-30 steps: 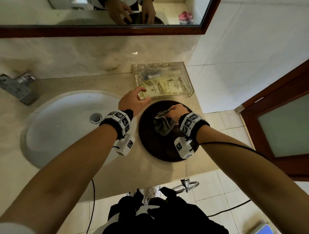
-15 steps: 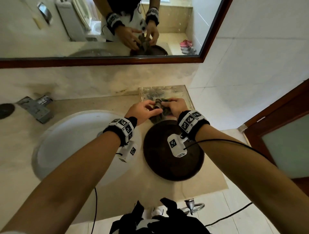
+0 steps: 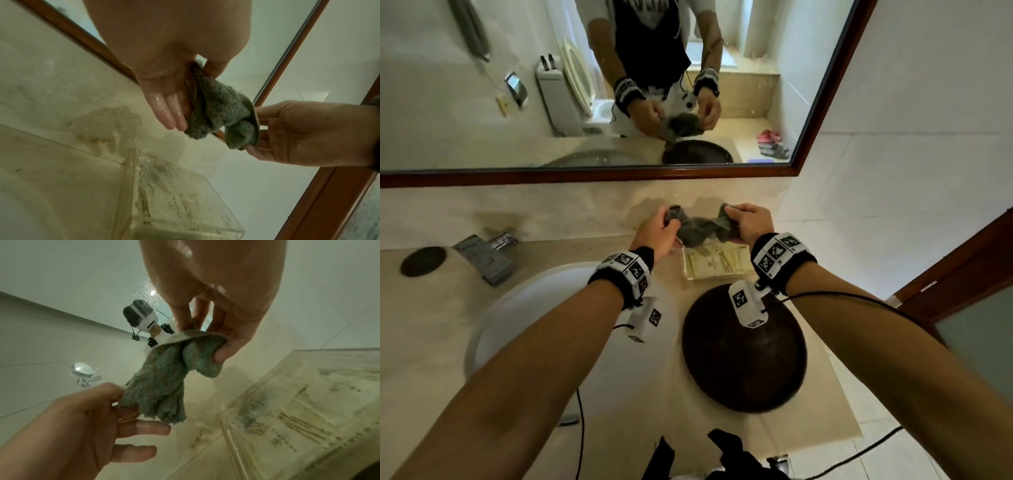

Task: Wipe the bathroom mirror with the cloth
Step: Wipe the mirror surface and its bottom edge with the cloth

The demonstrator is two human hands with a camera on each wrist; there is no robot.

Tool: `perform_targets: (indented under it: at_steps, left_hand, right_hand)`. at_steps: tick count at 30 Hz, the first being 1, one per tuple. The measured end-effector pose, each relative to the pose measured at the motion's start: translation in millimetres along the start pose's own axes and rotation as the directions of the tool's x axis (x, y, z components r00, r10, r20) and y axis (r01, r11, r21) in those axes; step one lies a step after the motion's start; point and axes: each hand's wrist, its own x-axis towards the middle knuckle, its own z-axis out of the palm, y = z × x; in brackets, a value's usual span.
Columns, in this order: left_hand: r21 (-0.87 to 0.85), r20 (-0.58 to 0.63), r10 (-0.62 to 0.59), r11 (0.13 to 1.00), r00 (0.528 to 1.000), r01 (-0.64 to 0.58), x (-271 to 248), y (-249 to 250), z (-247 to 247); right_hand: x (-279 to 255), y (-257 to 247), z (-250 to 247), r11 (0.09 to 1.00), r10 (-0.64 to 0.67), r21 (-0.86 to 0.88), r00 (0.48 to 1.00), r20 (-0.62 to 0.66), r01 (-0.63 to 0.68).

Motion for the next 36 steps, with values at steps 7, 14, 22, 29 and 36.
perform_targets:
  at_steps: [7, 14, 22, 29, 36]
  left_hand:
    - [-0.118, -0.073, 0.053, 0.991, 0.996, -0.061, 2.8, 36.4, -10.3]
    - [-0.194, -0.143, 0.065, 0.977, 0.988, -0.093, 6.3, 67.8, -17.9]
    - [-0.243, -0.141, 0.102, 0.961, 0.985, -0.134, 9.5, 82.5, -25.0]
    - [-0.184, -0.123, 0.154, 0.967, 0.980, -0.175, 8.5, 93.9, -32.5]
    - [0.086, -0.271, 0.159, 0.986, 0.949, -0.141, 15.4, 92.4, -55.7]
  right_hand:
    - [0.8, -17.3, 5.3, 0.991, 0.065, -0.117, 0.998, 0.006, -0.064]
    - [-10.8, -35.3, 13.3, 0.969, -0.094, -0.222, 0.991, 0.097, 0.113]
    - [-22.5, -47.8, 22.6, 0.971, -0.038, -0.210, 0.943, 0.329, 0.113]
    - [-17.2, -54.4, 30.5, 0.949, -0.142, -0.234, 0.947, 0.288, 0.213]
    - [-13.8, -83.8, 25.7, 0.874, -0.292, -0.337, 0.933, 0.212, 0.350]
